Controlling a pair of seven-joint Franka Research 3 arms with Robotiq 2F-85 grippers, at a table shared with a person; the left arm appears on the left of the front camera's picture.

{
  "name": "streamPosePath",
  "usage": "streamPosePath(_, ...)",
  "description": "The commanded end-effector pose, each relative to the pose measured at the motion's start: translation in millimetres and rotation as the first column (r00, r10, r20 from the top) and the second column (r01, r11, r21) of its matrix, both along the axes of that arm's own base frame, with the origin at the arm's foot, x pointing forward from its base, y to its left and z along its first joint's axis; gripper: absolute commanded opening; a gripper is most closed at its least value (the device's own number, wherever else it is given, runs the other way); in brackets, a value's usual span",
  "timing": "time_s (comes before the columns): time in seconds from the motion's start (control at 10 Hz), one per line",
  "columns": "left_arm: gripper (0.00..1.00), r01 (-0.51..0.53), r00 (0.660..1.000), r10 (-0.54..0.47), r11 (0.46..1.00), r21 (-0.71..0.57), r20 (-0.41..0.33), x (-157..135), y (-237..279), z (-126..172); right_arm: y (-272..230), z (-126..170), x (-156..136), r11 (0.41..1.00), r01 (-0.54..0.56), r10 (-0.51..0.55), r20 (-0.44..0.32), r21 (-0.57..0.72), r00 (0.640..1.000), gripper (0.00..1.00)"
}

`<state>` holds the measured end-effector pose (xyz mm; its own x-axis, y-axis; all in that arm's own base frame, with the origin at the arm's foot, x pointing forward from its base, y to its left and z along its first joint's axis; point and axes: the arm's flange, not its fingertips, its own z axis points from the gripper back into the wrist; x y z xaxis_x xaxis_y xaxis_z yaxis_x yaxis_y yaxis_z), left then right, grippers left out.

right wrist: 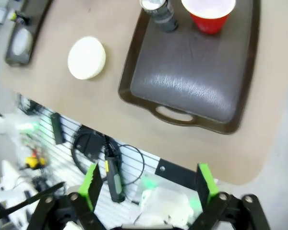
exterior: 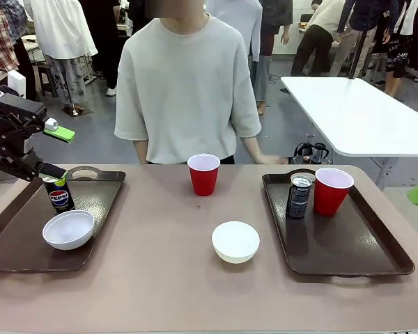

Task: Prepare tableware on both trays.
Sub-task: Pick up a Picnic Bowl from the table and place it on a Handle tray.

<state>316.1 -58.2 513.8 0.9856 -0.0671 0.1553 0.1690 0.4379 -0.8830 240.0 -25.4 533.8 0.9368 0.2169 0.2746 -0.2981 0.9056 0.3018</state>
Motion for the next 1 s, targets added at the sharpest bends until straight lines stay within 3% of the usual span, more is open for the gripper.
streamPosePath(0.0,1.00,0.007,1.000,-0.007,1.000,-0.016,0.012,1.1,-0.6,-0.1,60.7,-9.0,28.4,0.996,-0.023,0.020,-0.034,-0.090,0.999,1.00)
streamPosePath(0.3,1.00,0.007,1.000,-0.007,1.000,-0.016,0.012,1.1,-0.6,-0.1,185.5,-39.4,48.9,0.970,0.147,-0.152,-0.012,-0.194,0.988,1.00)
streamPosePath(0.4,1.00,0.007,1.000,-0.007,1.000,-0.016,0.012,1.1,-0.6,-0.1,214.8,-56.9,55.8,0.943,0.262,-0.257,0.050,-0.207,0.965,1.00)
streamPosePath(0.6,1.00,0.007,1.000,-0.007,1.000,-0.016,0.012,1.1,-0.6,-0.1,250.4,-91.6,72.2,0.908,0.387,-0.379,0.078,-0.162,0.922,1.00)
streamPosePath(0.7,1.00,0.007,1.000,-0.007,1.000,-0.016,0.012,1.1,-0.6,-0.1,243.9,-80.3,59.5,0.963,0.250,-0.253,-0.019,-0.100,0.967,1.00)
streamPosePath(0.8,1.00,0.007,1.000,-0.007,1.000,-0.016,0.012,1.1,-0.6,-0.1,244.4,-77.1,50.1,0.938,0.304,-0.297,0.068,-0.165,0.953,1.00)
streamPosePath(0.9,1.00,0.007,1.000,-0.007,1.000,-0.016,0.012,1.1,-0.6,-0.1,244.4,-77.1,50.1,0.938,0.304,-0.297,0.068,-0.165,0.953,1.00)
